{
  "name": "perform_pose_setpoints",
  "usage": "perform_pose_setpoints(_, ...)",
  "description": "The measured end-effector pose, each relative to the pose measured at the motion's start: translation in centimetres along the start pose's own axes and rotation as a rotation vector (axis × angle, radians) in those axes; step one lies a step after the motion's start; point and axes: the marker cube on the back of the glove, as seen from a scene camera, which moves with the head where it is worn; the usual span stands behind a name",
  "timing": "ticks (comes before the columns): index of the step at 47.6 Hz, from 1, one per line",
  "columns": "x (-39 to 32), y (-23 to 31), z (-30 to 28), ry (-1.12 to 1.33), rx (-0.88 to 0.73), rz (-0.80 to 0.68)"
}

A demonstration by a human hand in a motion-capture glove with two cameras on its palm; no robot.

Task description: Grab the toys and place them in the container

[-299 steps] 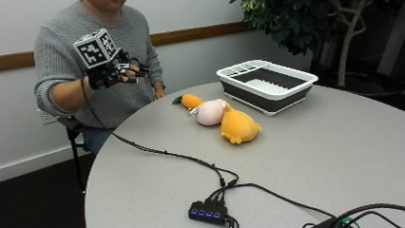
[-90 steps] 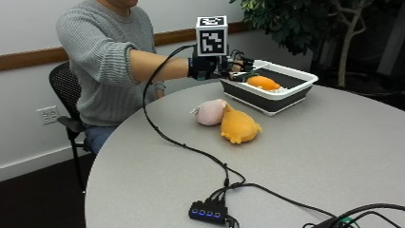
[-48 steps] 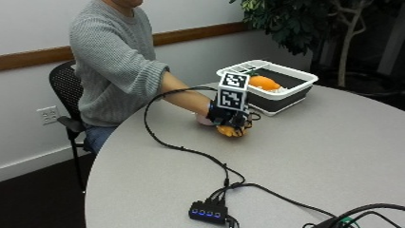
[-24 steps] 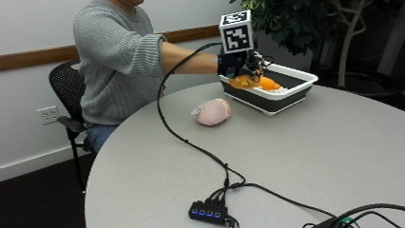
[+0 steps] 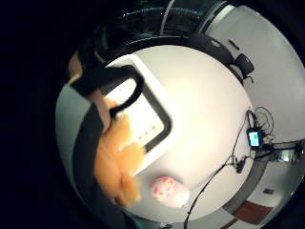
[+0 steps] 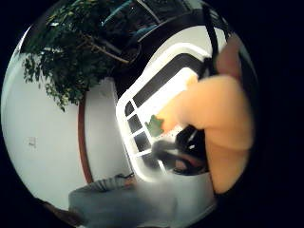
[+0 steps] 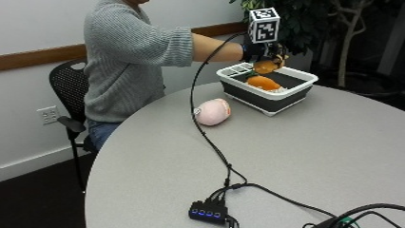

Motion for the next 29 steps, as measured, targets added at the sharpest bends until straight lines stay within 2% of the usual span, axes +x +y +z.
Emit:
perform_pose_setpoints(7,-0.4,1.0,1.5,-0.052,-0.116,0.015)
perform_pose_setpoints(20,-0.5,3.9,0.9,-0.002,-0.115,-0.023)
perform_pose_setpoints(29,2.5,9.2,-0.2,0.02,-0.111,-0.018)
